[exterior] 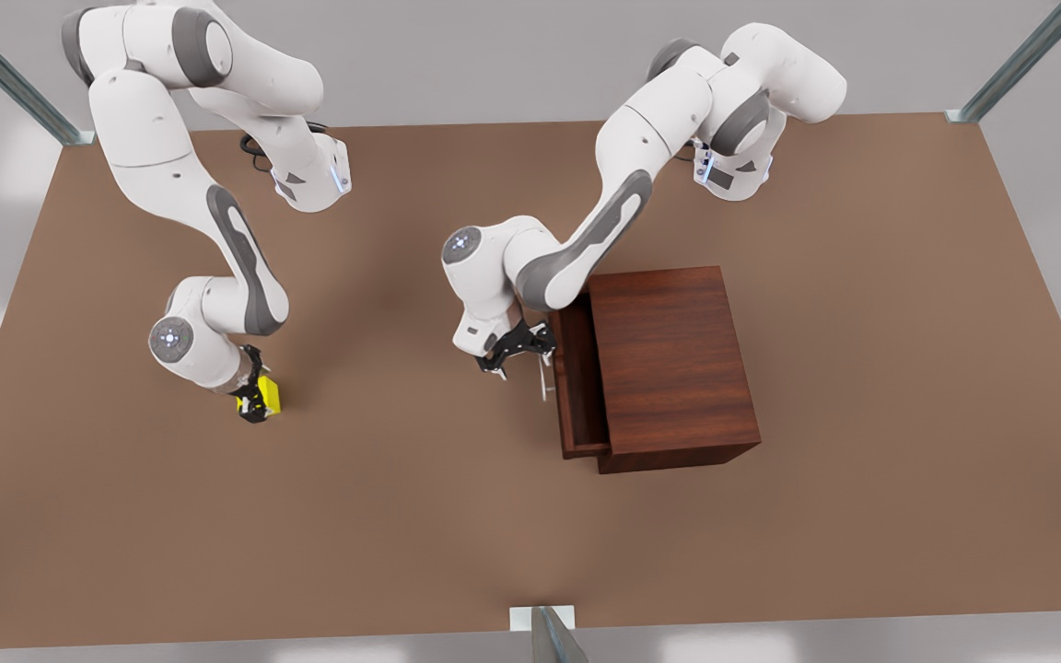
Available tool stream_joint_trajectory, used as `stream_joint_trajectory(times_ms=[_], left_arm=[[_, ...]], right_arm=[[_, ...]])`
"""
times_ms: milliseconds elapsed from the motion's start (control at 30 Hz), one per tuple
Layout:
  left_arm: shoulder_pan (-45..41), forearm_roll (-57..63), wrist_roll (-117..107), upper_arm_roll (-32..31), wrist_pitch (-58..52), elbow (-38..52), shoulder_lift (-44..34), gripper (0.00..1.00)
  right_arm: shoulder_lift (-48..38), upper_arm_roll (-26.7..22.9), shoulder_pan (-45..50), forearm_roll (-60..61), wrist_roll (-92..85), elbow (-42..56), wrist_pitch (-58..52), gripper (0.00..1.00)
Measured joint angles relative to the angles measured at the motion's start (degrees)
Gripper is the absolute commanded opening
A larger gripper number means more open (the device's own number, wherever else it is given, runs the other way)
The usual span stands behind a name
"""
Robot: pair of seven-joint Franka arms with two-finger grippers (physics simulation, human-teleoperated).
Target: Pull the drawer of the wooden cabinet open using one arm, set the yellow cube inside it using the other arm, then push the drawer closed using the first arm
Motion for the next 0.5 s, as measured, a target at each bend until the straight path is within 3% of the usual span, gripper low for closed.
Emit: stream_joint_trajectory(times_ms=[500], left_arm=[[-2.75, 1.12, -1.39, 1.83, -0.95, 4.45, 2.66, 1.00]], right_arm=[[2.51, -0.26, -1.73, -2.17, 0.52, 0.85, 2.55, 1.00]])
